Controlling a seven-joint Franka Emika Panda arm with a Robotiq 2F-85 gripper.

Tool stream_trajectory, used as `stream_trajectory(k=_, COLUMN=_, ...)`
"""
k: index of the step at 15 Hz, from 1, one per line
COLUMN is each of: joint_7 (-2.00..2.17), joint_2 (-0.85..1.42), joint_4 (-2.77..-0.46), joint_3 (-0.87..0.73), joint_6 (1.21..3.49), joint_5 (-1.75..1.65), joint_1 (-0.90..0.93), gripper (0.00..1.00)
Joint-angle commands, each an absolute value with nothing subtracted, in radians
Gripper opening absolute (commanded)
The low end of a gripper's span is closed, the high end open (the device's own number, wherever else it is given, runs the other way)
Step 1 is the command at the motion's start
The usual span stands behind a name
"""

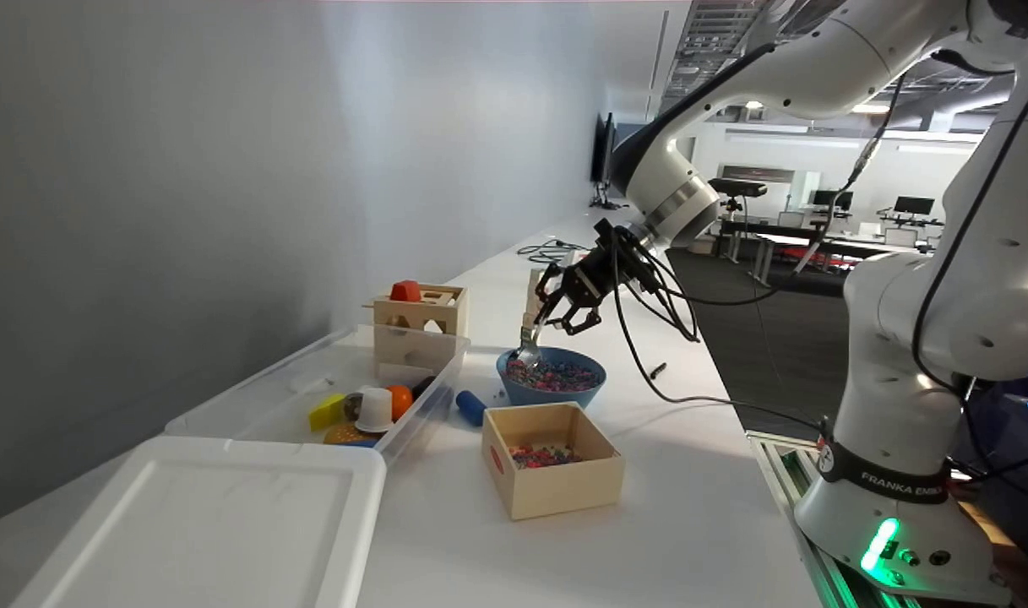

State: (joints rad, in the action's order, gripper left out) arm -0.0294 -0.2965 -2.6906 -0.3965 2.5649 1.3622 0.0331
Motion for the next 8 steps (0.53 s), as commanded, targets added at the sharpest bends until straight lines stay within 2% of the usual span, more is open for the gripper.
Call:
stream_trajectory(k=1, joint_7=-0.073, joint_2=-0.304, joint_4=-2.686, joint_3=-0.331, joint_6=2.45, joint_5=1.392, joint_1=-0.089, gripper=0.02)
stream_trajectory(k=8, joint_7=-0.101, joint_2=-0.301, joint_4=-2.685, joint_3=-0.279, joint_6=2.327, joint_5=1.375, joint_1=-0.184, gripper=0.02)
